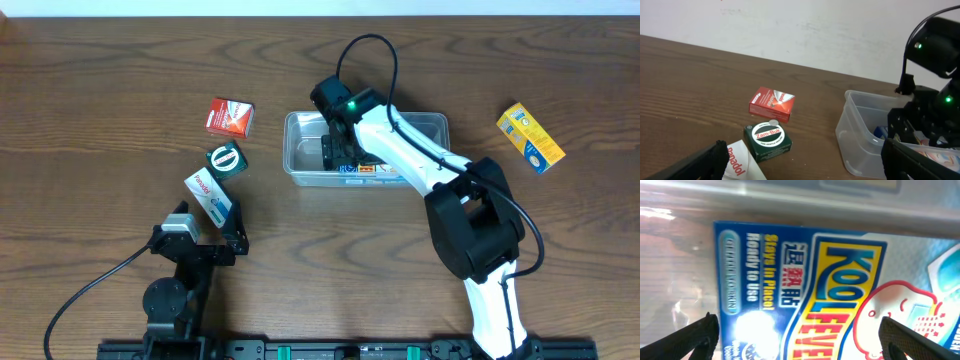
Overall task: Pack container
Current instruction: 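Lower the blue box into the container and open the right gripper, then move right gripper to the yellow Woods box and grasp it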
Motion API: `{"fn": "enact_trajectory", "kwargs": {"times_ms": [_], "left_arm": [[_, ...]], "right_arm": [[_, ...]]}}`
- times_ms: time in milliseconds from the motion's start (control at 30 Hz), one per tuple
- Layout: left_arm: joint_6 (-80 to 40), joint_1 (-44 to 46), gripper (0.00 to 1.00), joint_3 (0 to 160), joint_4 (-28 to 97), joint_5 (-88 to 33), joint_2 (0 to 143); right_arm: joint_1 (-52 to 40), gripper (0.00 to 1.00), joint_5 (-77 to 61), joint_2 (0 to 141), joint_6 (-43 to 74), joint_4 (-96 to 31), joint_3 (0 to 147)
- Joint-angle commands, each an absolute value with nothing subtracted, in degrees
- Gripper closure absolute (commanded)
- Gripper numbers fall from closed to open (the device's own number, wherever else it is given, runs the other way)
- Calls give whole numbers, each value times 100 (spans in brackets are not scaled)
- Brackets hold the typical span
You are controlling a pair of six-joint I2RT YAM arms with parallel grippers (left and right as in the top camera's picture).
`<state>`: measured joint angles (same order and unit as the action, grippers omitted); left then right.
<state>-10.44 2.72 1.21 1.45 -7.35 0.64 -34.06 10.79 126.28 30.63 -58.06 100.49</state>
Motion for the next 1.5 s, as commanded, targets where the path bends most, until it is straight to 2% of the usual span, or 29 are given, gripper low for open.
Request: {"fn": "enact_trajectory", "kwargs": {"times_ms": [0, 333, 500, 967, 1167, 1300, 1467], "left_arm": [[-989, 248, 2, 23, 336, -851, 60], [-989, 248, 2, 23, 336, -851, 60], [-989, 248, 2, 23, 336, -849, 60], [-989, 248, 2, 23, 336, -851, 60], [-989, 248, 2, 23, 336, -849, 60], [-989, 248, 2, 23, 336, -851, 60], [-989, 248, 2, 23, 336, -851, 60]], "right_arm": [[-3376, 1, 860, 12302, 2766, -5839, 10335], [-3260, 1, 578, 11277, 2462, -5972, 10416], [-2727, 1, 607, 10698, 2196, -6248, 10416], [554, 1, 703, 10348, 1900, -7037, 10396], [1363, 1, 582, 10453, 902, -6882, 10195], [1494, 1, 379, 10573, -329, -6571, 9911], [1498, 1, 169, 10654, -963, -5645, 9233]]}}
